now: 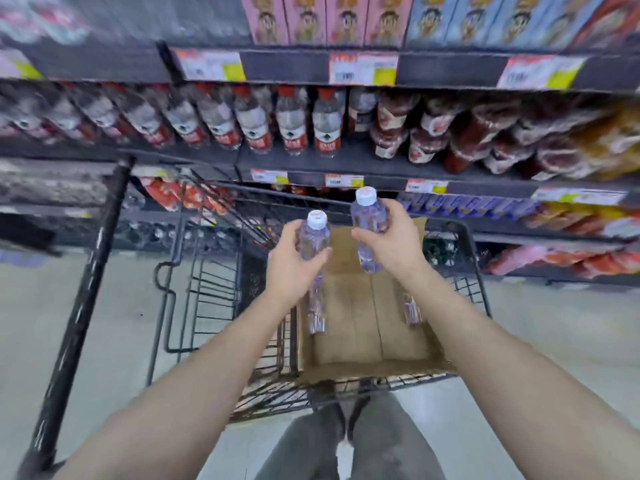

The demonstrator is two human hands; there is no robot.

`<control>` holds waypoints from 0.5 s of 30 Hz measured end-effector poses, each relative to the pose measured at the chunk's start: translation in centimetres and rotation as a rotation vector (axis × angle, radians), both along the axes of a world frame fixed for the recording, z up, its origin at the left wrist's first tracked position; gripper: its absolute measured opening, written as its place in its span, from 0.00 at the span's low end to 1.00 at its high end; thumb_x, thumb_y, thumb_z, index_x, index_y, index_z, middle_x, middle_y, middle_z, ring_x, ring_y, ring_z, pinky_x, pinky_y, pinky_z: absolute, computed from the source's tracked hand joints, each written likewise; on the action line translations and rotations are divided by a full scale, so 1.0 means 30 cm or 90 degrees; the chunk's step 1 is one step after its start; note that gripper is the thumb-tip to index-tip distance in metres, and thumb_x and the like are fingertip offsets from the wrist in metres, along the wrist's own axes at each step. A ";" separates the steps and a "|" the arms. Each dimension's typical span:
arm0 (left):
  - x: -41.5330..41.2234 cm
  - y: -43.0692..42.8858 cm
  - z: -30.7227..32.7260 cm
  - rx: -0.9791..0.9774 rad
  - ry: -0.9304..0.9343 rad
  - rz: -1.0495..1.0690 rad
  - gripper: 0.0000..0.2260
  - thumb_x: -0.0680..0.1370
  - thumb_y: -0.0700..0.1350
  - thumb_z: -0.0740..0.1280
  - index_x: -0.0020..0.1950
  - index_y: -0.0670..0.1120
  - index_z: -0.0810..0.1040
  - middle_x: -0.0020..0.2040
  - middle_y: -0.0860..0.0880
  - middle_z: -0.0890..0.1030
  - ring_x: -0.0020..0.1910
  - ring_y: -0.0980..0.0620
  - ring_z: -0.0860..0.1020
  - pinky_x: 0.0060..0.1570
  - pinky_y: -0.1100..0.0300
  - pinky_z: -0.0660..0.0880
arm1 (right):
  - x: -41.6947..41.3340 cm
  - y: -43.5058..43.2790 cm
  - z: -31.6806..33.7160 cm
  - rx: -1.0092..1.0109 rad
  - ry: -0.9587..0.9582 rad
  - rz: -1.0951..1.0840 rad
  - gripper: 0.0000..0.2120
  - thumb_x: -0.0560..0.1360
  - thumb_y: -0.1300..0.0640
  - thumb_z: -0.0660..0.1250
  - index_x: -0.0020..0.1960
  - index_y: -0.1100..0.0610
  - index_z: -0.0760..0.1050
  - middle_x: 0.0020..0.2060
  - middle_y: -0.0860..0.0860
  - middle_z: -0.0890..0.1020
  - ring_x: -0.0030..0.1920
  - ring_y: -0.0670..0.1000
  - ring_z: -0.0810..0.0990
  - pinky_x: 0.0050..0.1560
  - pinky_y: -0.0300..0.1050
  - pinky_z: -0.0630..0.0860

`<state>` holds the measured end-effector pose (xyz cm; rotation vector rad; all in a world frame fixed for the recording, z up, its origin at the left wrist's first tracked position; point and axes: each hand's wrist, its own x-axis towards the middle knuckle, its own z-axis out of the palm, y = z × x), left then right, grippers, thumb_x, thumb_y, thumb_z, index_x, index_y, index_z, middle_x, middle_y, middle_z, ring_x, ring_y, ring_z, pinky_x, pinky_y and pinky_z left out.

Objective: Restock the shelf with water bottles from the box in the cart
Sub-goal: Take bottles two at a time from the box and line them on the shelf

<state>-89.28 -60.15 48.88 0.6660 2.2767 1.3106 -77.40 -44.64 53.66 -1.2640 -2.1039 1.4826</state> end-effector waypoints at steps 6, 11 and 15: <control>-0.033 -0.103 0.311 0.040 0.041 0.007 0.26 0.73 0.53 0.79 0.67 0.54 0.73 0.58 0.55 0.82 0.57 0.55 0.81 0.58 0.55 0.78 | -0.025 -0.047 0.309 0.076 0.067 0.036 0.30 0.74 0.53 0.78 0.71 0.55 0.70 0.60 0.48 0.80 0.57 0.49 0.79 0.56 0.45 0.75; -0.032 -0.198 0.550 0.082 0.084 0.009 0.26 0.74 0.51 0.78 0.69 0.55 0.72 0.55 0.56 0.83 0.55 0.55 0.82 0.57 0.54 0.79 | -0.017 -0.122 0.524 0.126 0.095 0.076 0.33 0.73 0.51 0.79 0.72 0.54 0.69 0.61 0.46 0.78 0.56 0.52 0.79 0.49 0.44 0.77; -0.019 -0.301 0.728 0.125 0.095 0.046 0.28 0.74 0.53 0.78 0.70 0.56 0.72 0.57 0.54 0.84 0.57 0.53 0.83 0.61 0.47 0.79 | 0.001 -0.196 0.695 0.149 0.129 0.110 0.33 0.71 0.50 0.80 0.72 0.54 0.70 0.64 0.52 0.80 0.60 0.55 0.80 0.56 0.50 0.78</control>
